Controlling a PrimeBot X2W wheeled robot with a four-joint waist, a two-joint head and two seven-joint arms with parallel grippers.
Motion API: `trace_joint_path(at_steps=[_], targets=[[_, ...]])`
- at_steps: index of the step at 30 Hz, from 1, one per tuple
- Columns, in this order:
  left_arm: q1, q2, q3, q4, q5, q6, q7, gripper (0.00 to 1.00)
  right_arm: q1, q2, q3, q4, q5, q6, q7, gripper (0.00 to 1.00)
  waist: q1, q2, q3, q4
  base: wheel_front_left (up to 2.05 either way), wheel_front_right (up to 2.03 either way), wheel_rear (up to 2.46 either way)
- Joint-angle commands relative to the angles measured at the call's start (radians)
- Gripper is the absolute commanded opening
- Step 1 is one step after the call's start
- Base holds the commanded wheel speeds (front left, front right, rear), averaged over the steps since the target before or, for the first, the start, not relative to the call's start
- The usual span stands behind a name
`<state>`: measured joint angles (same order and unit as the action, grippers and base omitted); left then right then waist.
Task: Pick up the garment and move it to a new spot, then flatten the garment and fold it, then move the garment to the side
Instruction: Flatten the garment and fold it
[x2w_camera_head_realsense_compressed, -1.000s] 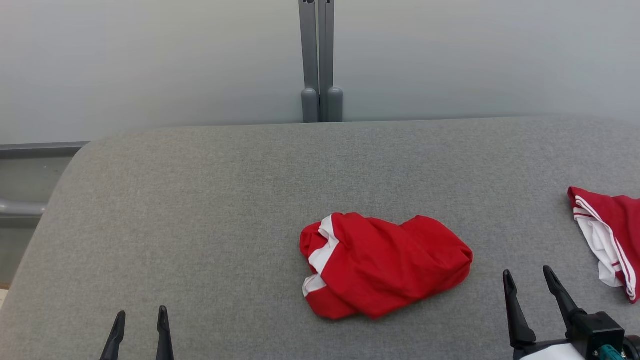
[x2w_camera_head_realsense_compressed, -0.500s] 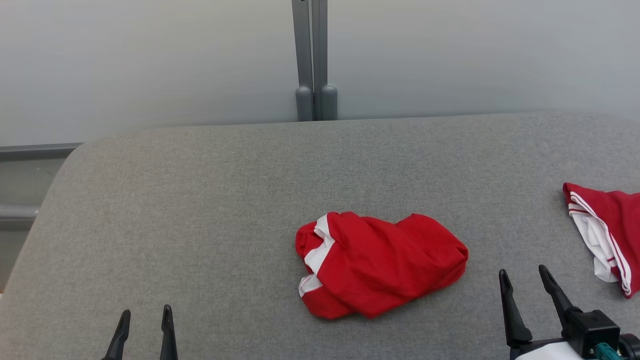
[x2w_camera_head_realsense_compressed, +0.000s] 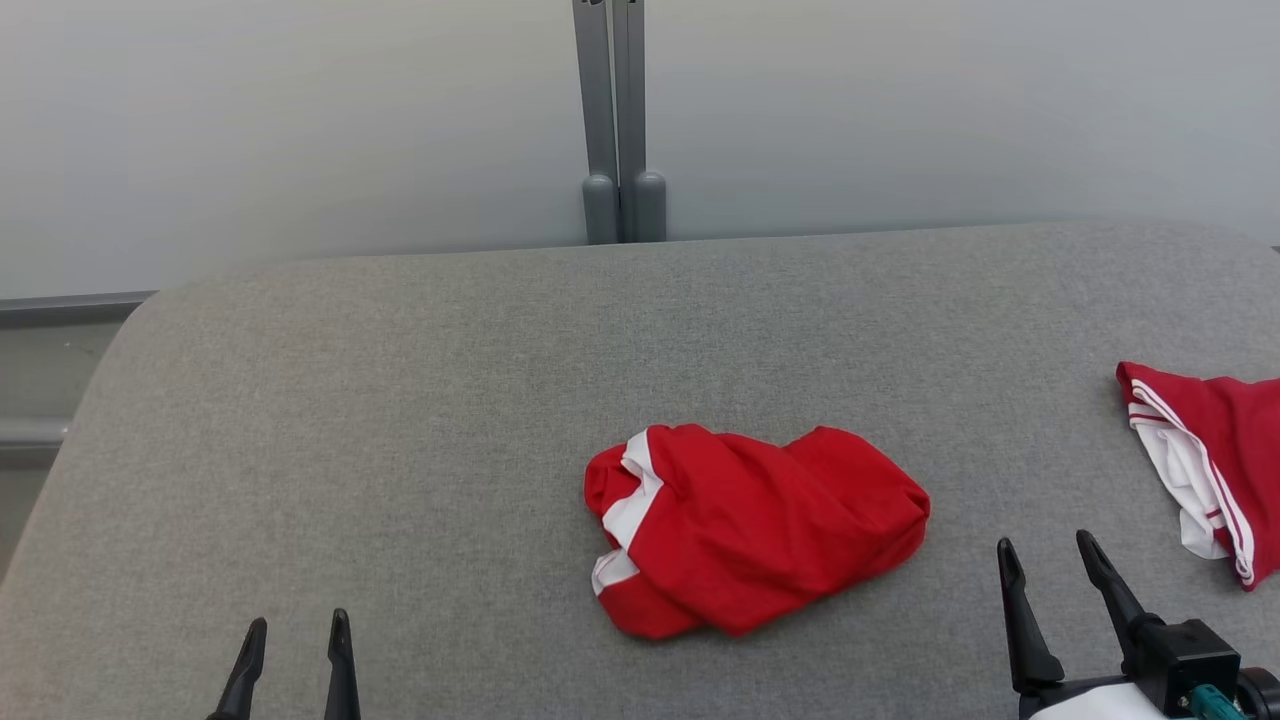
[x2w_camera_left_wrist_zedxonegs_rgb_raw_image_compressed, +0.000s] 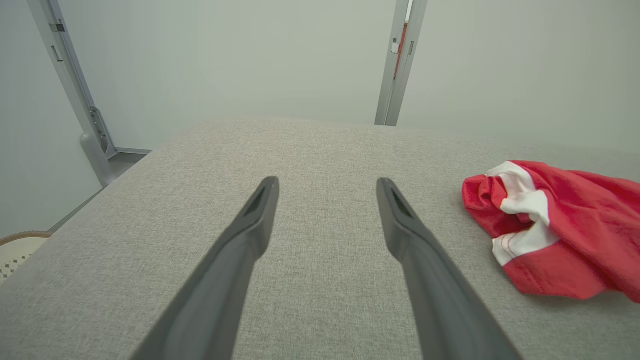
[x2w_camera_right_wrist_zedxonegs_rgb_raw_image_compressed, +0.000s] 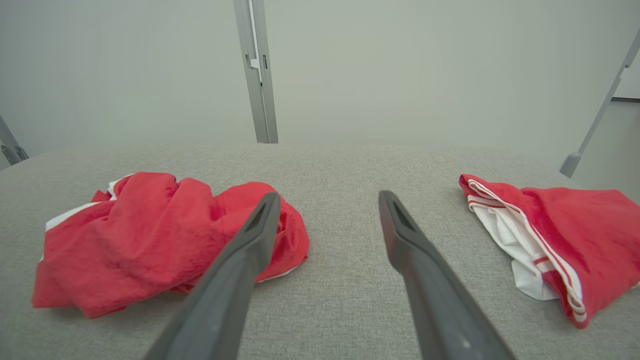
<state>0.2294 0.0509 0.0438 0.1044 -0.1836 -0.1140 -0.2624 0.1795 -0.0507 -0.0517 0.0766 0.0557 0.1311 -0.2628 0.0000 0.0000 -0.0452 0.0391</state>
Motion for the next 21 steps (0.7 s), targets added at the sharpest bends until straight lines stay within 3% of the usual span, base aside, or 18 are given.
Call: trace_joint_path(at_steps=[1,5,9,16,21], targets=[[-0.024,0.000,-0.001,0.004,-0.006,-0.002,-0.003,1.00,-0.009,0.000,0.000,0.001,0.005,-0.001,-0.003,1.00,0.0000,0.0000,0.003,-0.002,0.00,0.00,0.00],[-0.073,-0.001,-0.052,0.005,-0.025,-0.008,-0.003,1.00,-0.021,0.000,0.005,0.004,0.004,-0.001,-0.003,1.00,0.0000,0.0000,0.015,-0.009,0.00,0.00,0.00],[-0.150,0.000,-0.174,0.092,-0.087,-0.015,-0.003,1.00,-0.039,-0.001,0.027,0.010,-0.003,-0.001,-0.003,1.00,0.0000,0.0000,0.024,-0.037,0.00,0.00,0.00],[-0.330,0.001,-0.453,0.339,-0.404,-0.018,0.065,1.00,-0.059,-0.001,0.057,0.029,0.002,-0.001,-0.003,1.00,0.0000,0.0000,0.040,-0.119,0.00,0.00,0.00],[-0.432,0.001,-0.547,0.454,-0.639,-0.017,0.148,1.00,-0.067,-0.001,0.067,0.038,-0.002,-0.001,-0.003,1.00,0.0000,0.0000,0.057,-0.186,0.00,0.00,0.00]])
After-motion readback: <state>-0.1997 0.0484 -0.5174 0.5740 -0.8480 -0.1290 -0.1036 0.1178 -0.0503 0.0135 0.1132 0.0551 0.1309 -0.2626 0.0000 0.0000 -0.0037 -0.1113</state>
